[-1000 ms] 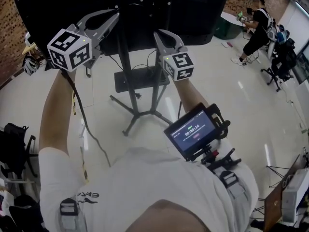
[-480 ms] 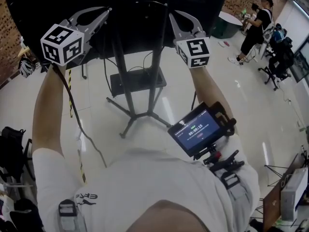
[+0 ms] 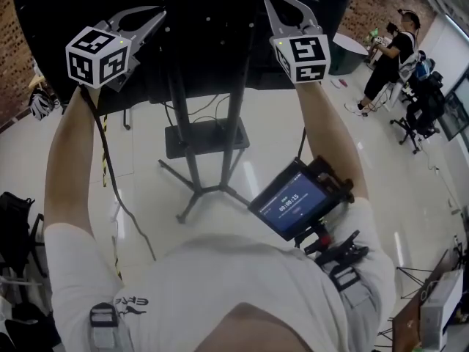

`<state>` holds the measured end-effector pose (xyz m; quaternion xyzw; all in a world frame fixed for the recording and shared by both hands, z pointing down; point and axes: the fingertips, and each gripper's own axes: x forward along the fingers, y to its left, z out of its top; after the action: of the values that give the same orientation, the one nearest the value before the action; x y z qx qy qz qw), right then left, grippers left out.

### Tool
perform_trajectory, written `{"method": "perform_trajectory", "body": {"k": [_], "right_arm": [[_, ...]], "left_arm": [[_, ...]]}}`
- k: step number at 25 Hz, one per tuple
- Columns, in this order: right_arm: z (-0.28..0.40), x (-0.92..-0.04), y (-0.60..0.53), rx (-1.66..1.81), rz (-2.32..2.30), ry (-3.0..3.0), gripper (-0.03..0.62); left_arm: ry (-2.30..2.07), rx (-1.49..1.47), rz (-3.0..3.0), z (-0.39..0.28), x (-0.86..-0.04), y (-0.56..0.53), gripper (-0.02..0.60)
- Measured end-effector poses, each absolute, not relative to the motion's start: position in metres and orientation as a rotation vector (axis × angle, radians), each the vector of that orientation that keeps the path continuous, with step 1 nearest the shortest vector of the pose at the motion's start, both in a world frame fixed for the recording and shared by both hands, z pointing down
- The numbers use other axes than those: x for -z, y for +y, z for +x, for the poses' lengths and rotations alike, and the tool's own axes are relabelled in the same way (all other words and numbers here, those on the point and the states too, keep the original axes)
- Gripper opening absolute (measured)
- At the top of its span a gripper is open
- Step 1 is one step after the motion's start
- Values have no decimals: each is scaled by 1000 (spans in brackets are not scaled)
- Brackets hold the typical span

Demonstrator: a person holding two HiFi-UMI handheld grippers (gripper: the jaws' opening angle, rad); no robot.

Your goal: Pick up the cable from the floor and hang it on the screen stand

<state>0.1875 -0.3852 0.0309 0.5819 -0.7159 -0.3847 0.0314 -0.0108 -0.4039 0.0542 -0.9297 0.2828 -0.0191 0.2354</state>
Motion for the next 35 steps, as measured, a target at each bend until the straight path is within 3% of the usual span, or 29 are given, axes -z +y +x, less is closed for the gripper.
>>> {"method": "perform_trajectory", "body": {"k": [12, 19, 35], "right_arm": [[189, 8, -431, 1221, 1751, -2234, 26], [116, 7, -439, 1278, 1679, -2228, 28], [75, -26, -461, 1152, 1517, -2258, 37]], "left_arm": [[872, 49, -2492, -13, -10, -448, 21], [854, -136, -2646, -57, -90, -454, 21], [900, -225, -2926, -5, -224, -451, 23]]}}
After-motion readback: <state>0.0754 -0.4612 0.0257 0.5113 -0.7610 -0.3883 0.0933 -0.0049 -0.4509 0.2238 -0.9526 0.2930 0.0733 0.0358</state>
